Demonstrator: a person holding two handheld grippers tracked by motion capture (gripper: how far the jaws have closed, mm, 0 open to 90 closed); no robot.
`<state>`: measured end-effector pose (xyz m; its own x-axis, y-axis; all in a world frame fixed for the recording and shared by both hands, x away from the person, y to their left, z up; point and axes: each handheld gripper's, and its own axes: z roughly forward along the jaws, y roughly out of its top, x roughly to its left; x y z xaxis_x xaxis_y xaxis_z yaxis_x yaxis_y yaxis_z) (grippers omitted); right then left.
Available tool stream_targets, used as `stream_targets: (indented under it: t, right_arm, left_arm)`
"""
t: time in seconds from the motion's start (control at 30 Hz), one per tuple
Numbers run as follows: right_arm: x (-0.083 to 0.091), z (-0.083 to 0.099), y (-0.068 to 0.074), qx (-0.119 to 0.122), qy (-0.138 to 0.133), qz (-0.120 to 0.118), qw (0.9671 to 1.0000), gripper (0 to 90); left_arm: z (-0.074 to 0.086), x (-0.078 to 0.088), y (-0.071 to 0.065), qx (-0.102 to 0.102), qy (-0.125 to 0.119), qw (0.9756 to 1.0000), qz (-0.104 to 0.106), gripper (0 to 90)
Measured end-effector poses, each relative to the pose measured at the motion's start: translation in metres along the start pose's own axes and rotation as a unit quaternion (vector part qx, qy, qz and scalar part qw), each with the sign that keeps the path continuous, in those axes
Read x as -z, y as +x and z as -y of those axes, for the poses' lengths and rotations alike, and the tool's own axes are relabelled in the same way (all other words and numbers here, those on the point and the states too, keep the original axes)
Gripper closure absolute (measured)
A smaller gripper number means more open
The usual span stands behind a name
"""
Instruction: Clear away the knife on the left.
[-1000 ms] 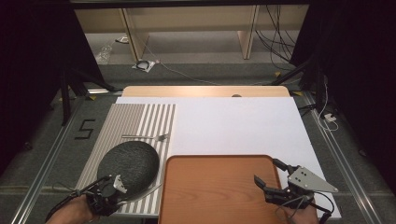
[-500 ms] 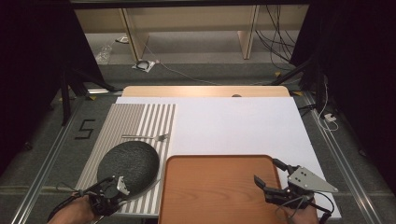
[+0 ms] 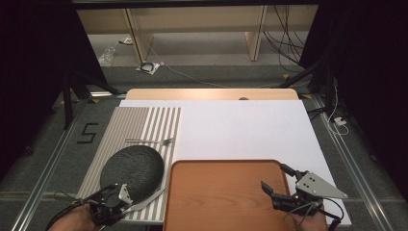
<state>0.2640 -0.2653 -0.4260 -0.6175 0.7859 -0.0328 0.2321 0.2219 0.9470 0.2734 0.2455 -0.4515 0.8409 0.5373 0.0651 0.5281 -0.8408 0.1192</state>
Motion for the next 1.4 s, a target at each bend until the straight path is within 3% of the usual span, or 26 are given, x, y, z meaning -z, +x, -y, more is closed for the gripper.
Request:
stream_targets:
  t: [0.17,0.4,0.57,0.73,1.17,1.4]
  right_arm:
    - [0.000,0.000,0.000,0.000,0.001,0.000,1.0000,17.5]
    - [0.001,-0.001,0.000,0.000,0.000,0.000,1.0000,17.5]
    - [0.001,-0.001,0.000,-0.001,0.000,-0.001,1.0000,17.5]
    - [0.002,-0.001,0.000,0.001,0.003,0.001,1.0000,17.5]
    - [0.001,-0.001,0.000,-0.002,-0.005,0.001,1.0000,17.5]
    - [0.002,-0.001,0.000,-0.001,-0.006,0.002,1.0000,17.5]
  left_arm:
    - [-0.003,0.005,-0.004,-0.002,-0.014,0.9999,-0.001,79.5]
    - [-0.015,0.012,-0.008,-0.002,-0.063,0.9980,-0.004,79.5]
    - [-0.029,0.019,-0.014,-0.001,-0.095,0.9955,-0.010,79.5]
    - [-0.050,0.024,-0.019,0.000,-0.124,0.9923,-0.003,79.5]
    - [-0.095,0.025,-0.036,-0.029,-0.147,0.9885,0.021,79.5]
    - [-0.108,0.025,-0.043,-0.035,-0.150,0.9878,0.027,79.5]
